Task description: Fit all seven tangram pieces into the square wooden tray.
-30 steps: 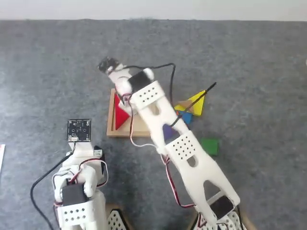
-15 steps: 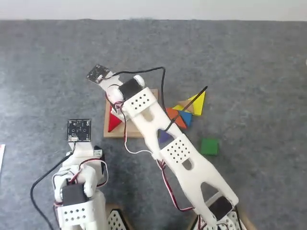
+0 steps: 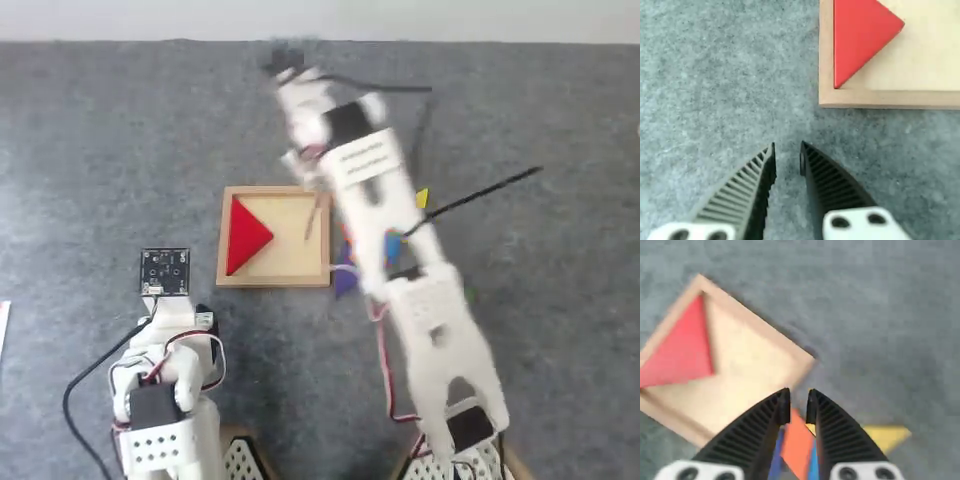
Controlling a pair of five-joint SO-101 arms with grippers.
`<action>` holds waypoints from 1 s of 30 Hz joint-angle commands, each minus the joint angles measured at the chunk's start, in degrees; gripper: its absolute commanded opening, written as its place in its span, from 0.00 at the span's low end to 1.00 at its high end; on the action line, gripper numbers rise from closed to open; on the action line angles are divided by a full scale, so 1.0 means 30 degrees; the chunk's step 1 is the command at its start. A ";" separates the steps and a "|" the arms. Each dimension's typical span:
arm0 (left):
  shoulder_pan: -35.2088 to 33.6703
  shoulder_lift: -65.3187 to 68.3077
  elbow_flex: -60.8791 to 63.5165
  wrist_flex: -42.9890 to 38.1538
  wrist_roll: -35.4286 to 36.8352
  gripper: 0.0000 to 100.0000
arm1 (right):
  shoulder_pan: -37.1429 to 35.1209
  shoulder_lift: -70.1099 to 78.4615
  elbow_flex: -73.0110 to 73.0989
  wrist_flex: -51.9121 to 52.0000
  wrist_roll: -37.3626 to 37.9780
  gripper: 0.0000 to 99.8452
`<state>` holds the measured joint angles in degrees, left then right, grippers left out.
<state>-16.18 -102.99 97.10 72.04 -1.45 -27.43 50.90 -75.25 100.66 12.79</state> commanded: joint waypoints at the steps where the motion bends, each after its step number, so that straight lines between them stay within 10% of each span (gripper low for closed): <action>1: 0.0088 -0.0352 -0.0220 0.0059 0.0000 0.08 | 0.1568 -0.6110 0.6388 0.0659 0.1553 0.07; 11: 0.0088 -0.0352 -0.0220 0.0059 0.0000 0.08 | 0.2974 -0.6989 1.4212 -0.3531 -0.0791 0.29; 30: 0.0088 -0.0352 -0.0220 0.0059 0.0000 0.08 | 0.5114 -0.2359 1.4125 -0.4264 1.6821 0.29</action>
<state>-16.18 -102.99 97.10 72.04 -1.45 -12.22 43.43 -32.26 85.01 58.51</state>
